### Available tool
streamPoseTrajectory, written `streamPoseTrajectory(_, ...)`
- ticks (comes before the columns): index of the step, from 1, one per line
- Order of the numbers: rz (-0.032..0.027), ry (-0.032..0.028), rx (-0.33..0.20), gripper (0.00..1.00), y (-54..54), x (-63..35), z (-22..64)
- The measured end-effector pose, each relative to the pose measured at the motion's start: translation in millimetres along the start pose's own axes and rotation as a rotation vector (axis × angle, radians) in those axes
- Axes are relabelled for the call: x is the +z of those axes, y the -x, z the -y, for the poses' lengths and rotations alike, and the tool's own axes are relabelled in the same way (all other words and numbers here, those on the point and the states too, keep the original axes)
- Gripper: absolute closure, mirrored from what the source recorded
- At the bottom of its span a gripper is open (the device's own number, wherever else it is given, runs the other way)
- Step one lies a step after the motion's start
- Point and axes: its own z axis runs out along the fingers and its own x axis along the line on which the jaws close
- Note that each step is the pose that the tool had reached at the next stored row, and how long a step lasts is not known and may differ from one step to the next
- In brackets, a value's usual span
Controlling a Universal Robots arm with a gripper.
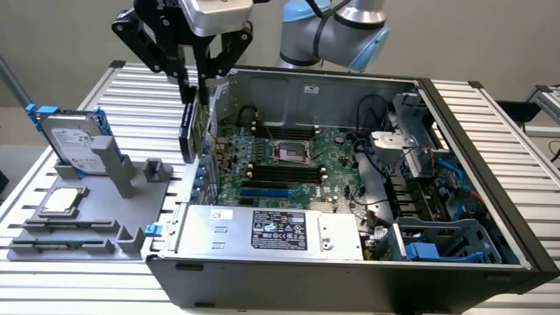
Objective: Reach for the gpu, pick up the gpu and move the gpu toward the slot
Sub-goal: 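Pick up the gpu and move the gpu toward the slot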
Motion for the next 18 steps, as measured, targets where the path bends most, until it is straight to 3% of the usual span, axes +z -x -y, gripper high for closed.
streamPoseTrajectory(7,0.0,0.0012,0.0,0.74,31.9,0.9,1.1)
streamPoseTrajectory(18,-0.0001,0.0012,0.0,0.74,82.2,12.4,0.1)
